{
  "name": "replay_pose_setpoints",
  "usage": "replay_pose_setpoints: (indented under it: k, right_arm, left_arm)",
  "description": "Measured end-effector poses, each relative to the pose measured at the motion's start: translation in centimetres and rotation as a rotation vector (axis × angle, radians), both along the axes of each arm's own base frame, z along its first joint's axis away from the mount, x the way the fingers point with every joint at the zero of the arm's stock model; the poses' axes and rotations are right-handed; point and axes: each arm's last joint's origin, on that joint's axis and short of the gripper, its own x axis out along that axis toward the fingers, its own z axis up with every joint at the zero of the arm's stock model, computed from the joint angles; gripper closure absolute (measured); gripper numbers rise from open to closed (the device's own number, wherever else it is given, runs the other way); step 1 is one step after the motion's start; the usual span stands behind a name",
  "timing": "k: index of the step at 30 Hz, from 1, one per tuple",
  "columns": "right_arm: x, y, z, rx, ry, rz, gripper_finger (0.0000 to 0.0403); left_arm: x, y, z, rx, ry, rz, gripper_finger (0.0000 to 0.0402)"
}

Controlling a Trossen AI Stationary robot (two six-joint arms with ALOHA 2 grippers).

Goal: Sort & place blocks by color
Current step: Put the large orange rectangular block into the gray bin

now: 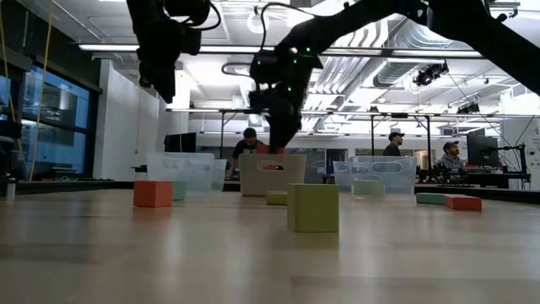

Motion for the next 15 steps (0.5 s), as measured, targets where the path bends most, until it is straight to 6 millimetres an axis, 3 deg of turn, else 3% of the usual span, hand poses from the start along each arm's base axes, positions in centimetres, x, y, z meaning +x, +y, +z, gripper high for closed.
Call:
replay_pose_setpoints:
  k: [6,15]
  right_arm:
    - [-0.6,-0.4,-1.3,0.025,0.024,0.040,0.0289]
    - [-0.9,-1.7,-1.7,0.027,-0.015,0.016,0.0289]
  left_arm:
    - [0.2,0.1,0.1,0.000,-0.028,0.042,0.0241]
    - [0.2,0.1,0.1,-0.008,-0.032,0.065,0.0241]
